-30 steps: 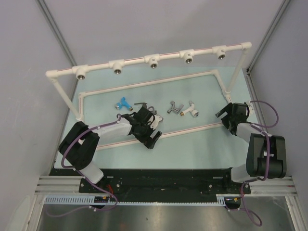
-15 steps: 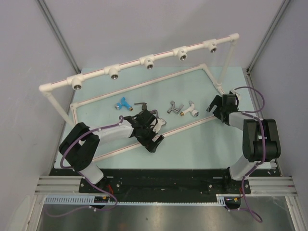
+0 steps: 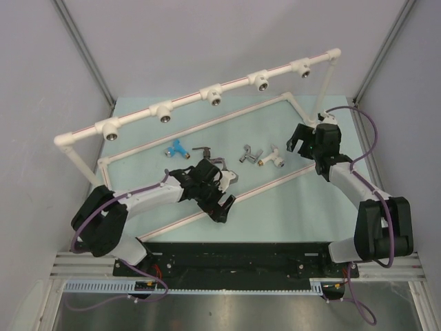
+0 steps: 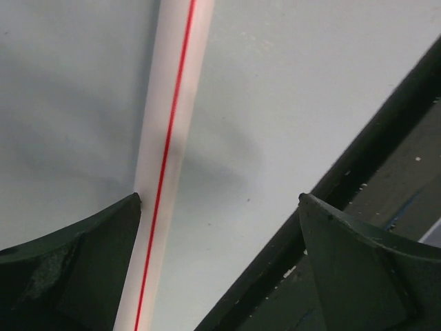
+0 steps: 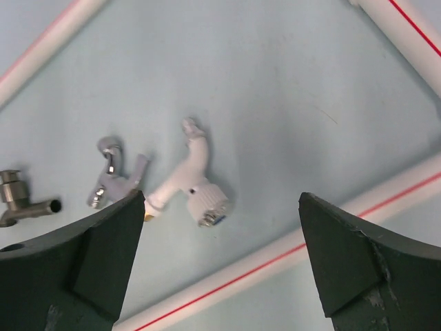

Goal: Install the water faucets

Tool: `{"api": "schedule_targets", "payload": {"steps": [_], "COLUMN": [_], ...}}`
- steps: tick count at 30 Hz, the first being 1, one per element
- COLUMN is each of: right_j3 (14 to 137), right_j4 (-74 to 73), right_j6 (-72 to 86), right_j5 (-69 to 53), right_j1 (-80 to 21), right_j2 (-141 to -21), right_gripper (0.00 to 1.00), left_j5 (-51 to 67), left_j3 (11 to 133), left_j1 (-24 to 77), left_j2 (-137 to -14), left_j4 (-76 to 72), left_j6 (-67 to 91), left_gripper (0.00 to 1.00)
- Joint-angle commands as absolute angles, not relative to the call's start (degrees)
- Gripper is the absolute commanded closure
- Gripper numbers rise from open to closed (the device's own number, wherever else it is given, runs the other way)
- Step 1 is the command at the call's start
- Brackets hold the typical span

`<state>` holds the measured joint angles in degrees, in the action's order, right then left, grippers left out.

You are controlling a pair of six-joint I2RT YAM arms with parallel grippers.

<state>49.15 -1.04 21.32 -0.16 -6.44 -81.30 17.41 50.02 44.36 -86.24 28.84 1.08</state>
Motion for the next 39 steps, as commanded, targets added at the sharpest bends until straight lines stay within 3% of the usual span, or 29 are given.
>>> {"api": "schedule_targets", "payload": {"steps": [1, 9, 13, 20, 25, 28, 31, 34, 37, 39], "right_j3": [50.80, 54.92, 57.56, 58.53, 59.33, 59.33, 59.41, 59.33, 59.33, 59.24], "right_j4": [1.40, 0.97, 0.26, -2.28, -3.78, -5.35, -7.46, -9.57, -11.42, -12.39], "right_j6": [17.93, 15.21, 13.28, 11.95, 12.04, 11.52, 10.99, 10.64, 10.90, 11.51], "right_j5": [-4.39, -6.33, -6.24, -3.78, -3.34, -2.29, -0.62, 1.57, 2.63, 3.08], "right_j1": [-8.17, -11.24, -13.44, -15.82, -16.08, -16.26, -16.61, -17.58, -18.72, -19.42], "right_j2": [-81.56, -90.86, -95.87, -101.50, -102.74, -102.22, -101.08, -98.88, -95.72, -92.75], "right_gripper": [0.03, 0.19, 0.22, 0.23, 0.31, 0.41, 0.56, 0.83, 0.95, 0.97], "left_j5": [23.30, 11.89, 6.18, 3.61, 3.34, 3.08, 3.34, 4.13, 4.31, 4.31], "left_j3": [49.57, 48.69, 47.55, 45.62, 44.47, 44.03, 43.86, 43.59, 43.24, 42.45], "left_j1": [45.44, 45.44, 45.44, 45.44, 45.44, 45.44, 45.35, 45.53, 45.61, 45.70], "left_j2": [-81.13, -73.92, -69.97, -64.78, -62.23, -61.35, -60.65, -60.12, -59.07, -57.14], "left_j4": [28.30, 25.76, 24.17, 20.74, 18.72, 18.20, 17.58, 17.23, 16.44, 15.04], "left_j6": [2.37, 3.87, 4.48, 4.31, 4.04, 3.78, 3.43, 2.90, 2.20, 1.58], "left_gripper": [0.00, 0.00, 0.00, 0.00, 0.00, 0.00, 0.00, 0.00, 0.00, 0.00]}}
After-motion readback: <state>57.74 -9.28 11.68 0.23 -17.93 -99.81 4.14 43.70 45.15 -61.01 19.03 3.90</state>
